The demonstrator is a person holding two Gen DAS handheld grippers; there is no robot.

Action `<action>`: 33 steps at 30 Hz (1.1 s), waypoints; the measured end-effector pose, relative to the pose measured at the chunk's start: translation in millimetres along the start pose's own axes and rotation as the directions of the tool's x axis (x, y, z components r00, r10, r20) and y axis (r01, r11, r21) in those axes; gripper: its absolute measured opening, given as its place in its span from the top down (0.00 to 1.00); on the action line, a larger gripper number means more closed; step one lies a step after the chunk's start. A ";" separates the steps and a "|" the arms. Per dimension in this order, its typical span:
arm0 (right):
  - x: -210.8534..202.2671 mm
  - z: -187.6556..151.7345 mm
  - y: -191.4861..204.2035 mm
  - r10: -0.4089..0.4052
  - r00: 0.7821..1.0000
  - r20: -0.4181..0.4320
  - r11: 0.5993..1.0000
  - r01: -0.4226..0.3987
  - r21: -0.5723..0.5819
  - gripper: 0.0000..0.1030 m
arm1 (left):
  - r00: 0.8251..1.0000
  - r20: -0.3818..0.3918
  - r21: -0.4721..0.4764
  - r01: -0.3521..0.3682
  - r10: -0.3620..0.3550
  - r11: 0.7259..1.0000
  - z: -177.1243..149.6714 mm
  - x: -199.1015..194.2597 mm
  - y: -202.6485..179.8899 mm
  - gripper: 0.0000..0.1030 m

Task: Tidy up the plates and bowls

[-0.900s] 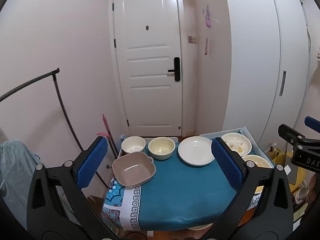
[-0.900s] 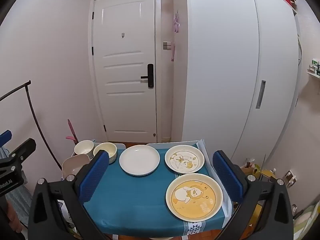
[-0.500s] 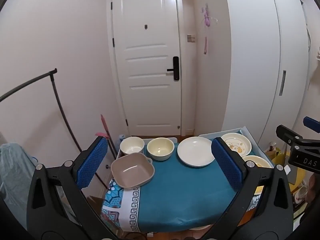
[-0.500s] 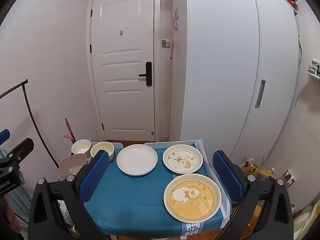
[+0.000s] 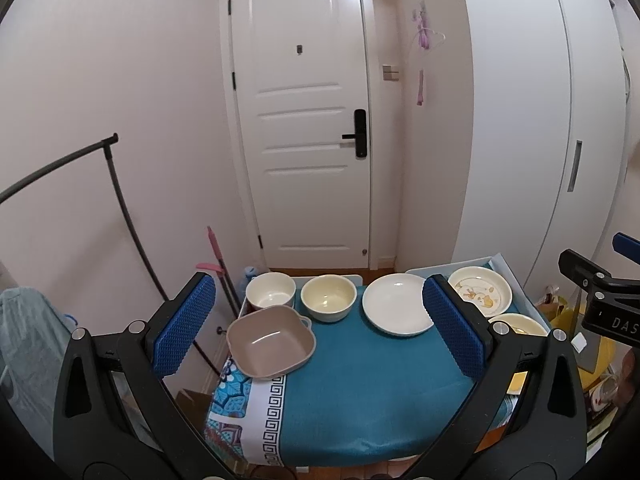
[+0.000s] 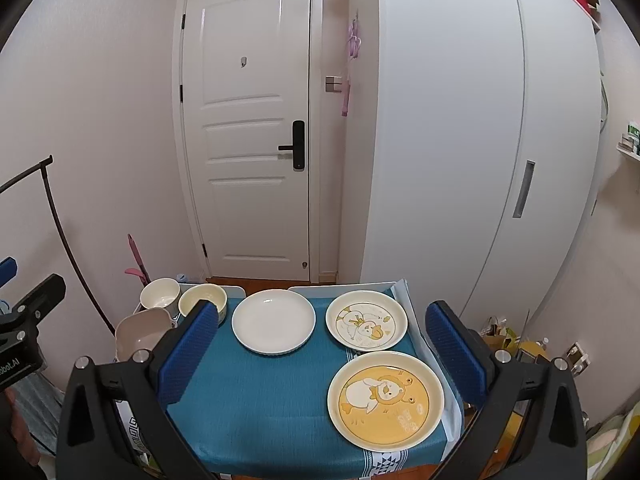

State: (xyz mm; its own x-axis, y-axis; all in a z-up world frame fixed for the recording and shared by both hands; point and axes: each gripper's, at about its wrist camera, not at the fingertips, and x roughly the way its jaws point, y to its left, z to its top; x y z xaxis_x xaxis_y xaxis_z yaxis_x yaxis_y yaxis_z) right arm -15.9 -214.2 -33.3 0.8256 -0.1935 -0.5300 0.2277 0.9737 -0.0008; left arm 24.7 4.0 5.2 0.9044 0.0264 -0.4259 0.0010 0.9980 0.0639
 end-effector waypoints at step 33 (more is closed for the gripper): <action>8.0 0.4 5.2 0.004 1.000 -0.015 1.000 -0.004 -0.010 0.00 | 0.999 0.010 -0.007 -0.040 0.040 0.999 -0.6 5.5 4.2 0.00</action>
State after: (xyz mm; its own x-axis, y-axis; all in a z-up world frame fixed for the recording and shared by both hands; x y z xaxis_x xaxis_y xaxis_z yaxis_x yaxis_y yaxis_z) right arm -7.9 -210.8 -37.2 0.8185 -0.1876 -0.5430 0.2187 0.9758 -0.0074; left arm 29.4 8.4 2.6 0.9078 0.0657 -0.4142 -0.0381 0.9965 0.0744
